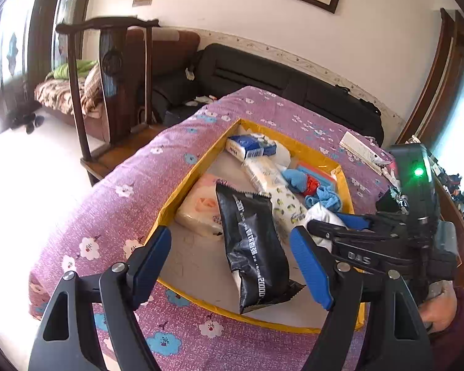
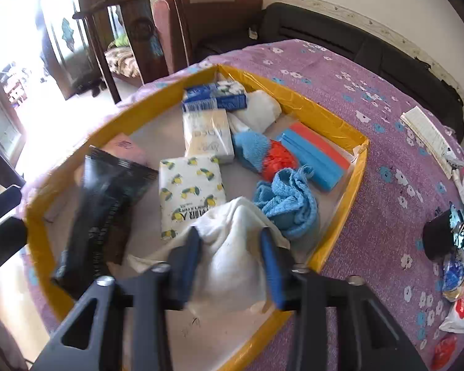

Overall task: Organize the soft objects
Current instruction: 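Release black bag into tray with left tool while right tool drops white cloth there, then grasp white-red printed bag with the right tool and lift it, then take white-red bag with left tool while right tool releases it and approaches red plastic bag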

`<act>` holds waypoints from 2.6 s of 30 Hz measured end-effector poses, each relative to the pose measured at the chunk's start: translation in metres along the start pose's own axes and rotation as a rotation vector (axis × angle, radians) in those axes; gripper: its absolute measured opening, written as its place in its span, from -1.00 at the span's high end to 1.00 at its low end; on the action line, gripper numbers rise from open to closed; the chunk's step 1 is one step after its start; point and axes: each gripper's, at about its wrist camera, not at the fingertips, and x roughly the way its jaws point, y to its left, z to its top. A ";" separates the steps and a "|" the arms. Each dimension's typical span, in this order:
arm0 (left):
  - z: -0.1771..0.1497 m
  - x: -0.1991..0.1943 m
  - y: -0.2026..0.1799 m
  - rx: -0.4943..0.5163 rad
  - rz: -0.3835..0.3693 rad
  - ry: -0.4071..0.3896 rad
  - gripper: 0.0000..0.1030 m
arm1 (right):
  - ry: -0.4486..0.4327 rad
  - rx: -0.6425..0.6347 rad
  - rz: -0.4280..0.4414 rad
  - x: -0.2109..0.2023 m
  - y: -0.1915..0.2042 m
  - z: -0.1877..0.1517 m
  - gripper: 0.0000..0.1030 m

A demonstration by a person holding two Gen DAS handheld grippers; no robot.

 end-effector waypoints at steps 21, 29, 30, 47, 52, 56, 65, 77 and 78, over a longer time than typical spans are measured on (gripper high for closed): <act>-0.026 -0.004 -0.154 0.282 -0.053 0.000 -1.00 | -0.343 0.391 -0.115 -0.146 -0.166 -0.109 -1.00; -0.055 0.029 -0.241 0.472 -0.058 0.097 -1.00 | -0.337 0.599 -0.238 -0.166 -0.251 -0.174 -1.00; -0.059 0.034 -0.249 0.485 -0.062 0.114 -1.00 | -0.338 0.608 -0.250 -0.170 -0.258 -0.180 -1.00; -0.081 0.126 -0.265 0.435 -0.050 0.371 -1.00 | -0.297 0.727 -0.309 -0.160 -0.324 -0.212 -0.99; -0.083 0.124 -0.267 0.446 -0.046 0.369 -1.00 | -0.288 0.743 -0.288 -0.156 -0.331 -0.205 -0.99; -0.082 0.124 -0.267 0.447 -0.048 0.368 -1.00 | -0.263 0.696 -0.260 -0.147 -0.330 -0.177 -0.99; -0.083 0.123 -0.266 0.450 -0.055 0.365 -1.00 | -0.081 0.622 -0.174 -0.088 -0.333 -0.136 0.37; -0.083 0.122 -0.266 0.452 -0.052 0.365 -1.00 | -0.161 0.477 -0.027 -0.152 -0.266 -0.173 -0.47; -0.083 0.122 -0.266 0.452 -0.050 0.364 -1.00 | -0.168 0.488 -0.081 -0.157 -0.273 -0.176 -0.49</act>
